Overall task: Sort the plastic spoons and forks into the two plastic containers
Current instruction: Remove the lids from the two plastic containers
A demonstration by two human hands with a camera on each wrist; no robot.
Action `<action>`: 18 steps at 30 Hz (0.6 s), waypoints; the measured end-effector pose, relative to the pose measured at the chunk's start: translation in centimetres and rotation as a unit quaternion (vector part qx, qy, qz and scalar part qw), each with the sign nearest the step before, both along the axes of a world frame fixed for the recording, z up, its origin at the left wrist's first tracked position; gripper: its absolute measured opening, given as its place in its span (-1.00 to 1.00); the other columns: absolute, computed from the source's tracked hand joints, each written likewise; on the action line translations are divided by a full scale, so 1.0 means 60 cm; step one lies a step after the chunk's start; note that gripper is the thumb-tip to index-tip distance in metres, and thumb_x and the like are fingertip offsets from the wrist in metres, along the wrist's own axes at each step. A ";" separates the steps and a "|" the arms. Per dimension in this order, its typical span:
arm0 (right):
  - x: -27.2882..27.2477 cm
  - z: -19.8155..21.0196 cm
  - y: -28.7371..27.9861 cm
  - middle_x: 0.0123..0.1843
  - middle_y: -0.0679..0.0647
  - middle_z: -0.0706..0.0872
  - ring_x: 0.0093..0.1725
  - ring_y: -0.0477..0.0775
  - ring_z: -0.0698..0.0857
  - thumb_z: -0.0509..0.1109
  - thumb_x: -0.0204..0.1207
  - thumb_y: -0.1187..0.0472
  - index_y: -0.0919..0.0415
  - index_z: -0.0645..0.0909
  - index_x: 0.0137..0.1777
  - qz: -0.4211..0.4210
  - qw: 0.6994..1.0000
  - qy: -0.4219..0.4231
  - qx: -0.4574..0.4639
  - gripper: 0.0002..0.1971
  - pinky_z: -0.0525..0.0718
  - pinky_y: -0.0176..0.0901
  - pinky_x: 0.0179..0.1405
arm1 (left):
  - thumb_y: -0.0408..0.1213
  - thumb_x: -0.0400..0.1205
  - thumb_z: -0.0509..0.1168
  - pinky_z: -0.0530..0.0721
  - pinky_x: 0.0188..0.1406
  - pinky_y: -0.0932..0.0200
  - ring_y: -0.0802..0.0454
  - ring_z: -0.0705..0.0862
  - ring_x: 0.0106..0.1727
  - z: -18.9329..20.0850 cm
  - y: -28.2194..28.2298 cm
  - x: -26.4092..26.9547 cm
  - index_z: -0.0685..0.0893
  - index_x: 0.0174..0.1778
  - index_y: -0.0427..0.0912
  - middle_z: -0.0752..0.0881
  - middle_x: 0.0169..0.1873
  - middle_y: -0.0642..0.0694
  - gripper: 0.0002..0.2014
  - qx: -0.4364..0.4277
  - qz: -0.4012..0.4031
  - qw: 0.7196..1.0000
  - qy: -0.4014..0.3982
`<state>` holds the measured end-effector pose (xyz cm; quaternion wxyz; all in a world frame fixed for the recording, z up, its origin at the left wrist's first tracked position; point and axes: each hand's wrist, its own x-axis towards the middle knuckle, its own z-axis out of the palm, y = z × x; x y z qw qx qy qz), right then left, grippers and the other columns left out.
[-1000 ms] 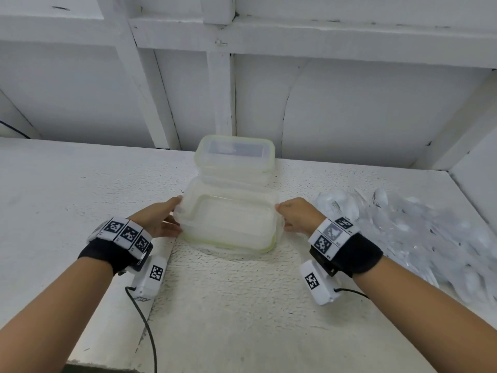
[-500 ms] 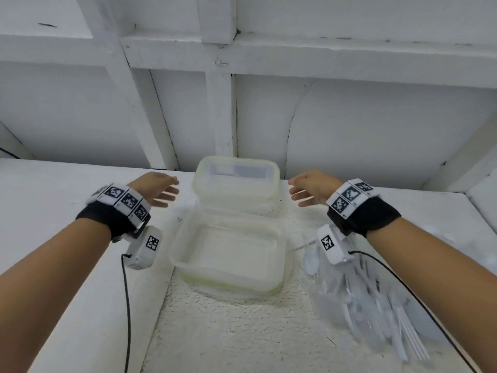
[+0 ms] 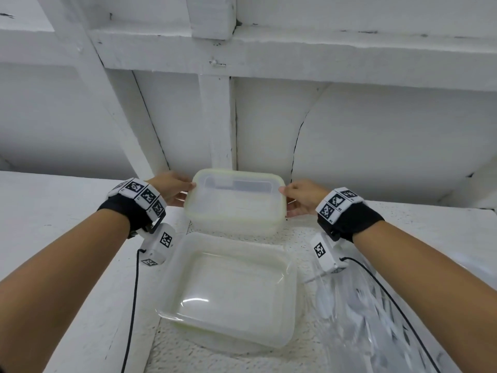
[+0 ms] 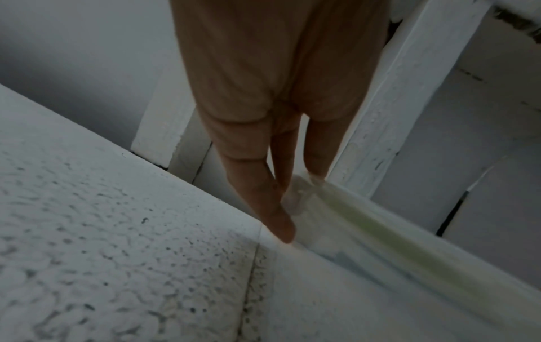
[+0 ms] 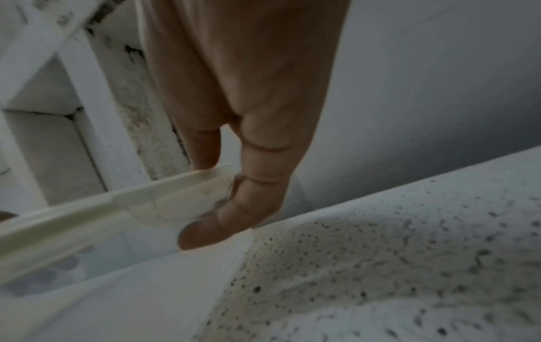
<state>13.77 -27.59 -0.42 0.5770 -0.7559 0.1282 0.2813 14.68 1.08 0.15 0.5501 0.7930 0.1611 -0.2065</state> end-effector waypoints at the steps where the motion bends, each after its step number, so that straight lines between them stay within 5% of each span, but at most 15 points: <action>1: 0.001 -0.004 -0.001 -0.18 0.17 0.61 -0.25 0.10 0.65 0.16 0.70 0.20 0.26 0.46 -0.18 0.001 1.000 0.001 0.009 -0.78 0.75 -0.12 -0.29 | -0.44 0.68 0.19 0.74 -0.49 0.27 0.06 0.74 -0.43 -0.003 0.003 0.004 0.61 -0.16 -0.28 0.68 -0.21 -0.15 -0.86 -0.008 0.000 1.000 0.003; 11: 0.003 -0.026 0.003 -0.24 0.13 0.50 -0.34 0.06 0.46 0.05 0.73 0.13 0.18 0.45 -0.13 0.003 0.998 0.003 0.058 -0.75 0.51 -0.31 -0.59 | -0.48 0.69 0.13 0.76 -0.43 0.18 0.02 0.74 -0.41 -0.014 0.016 0.016 0.55 -0.11 -0.33 0.63 -0.18 -0.22 -0.89 -0.098 -0.004 0.995 0.035; 15: 0.011 -0.037 0.006 -0.53 0.03 0.48 -0.53 -0.03 0.42 0.08 0.73 0.12 0.15 0.35 -0.25 -0.019 0.999 -0.026 0.029 -0.71 0.40 -0.39 -0.69 | -0.48 0.70 0.10 0.75 -0.45 0.20 0.07 0.75 -0.47 -0.025 0.022 0.018 0.52 -0.15 -0.31 0.60 -0.21 -0.21 -0.85 -0.123 -0.005 0.992 0.035; 18: 0.010 -0.040 0.006 -0.38 0.06 0.44 -0.53 -0.07 0.45 0.12 0.71 0.06 0.02 0.23 -0.22 -0.027 0.998 -0.050 -0.006 -0.75 0.39 -0.37 -0.71 | -0.46 0.70 0.10 0.76 -0.42 0.20 0.07 0.74 -0.46 -0.034 0.024 0.017 0.52 -0.18 -0.30 0.61 -0.23 -0.20 -0.83 -0.143 0.004 0.989 0.034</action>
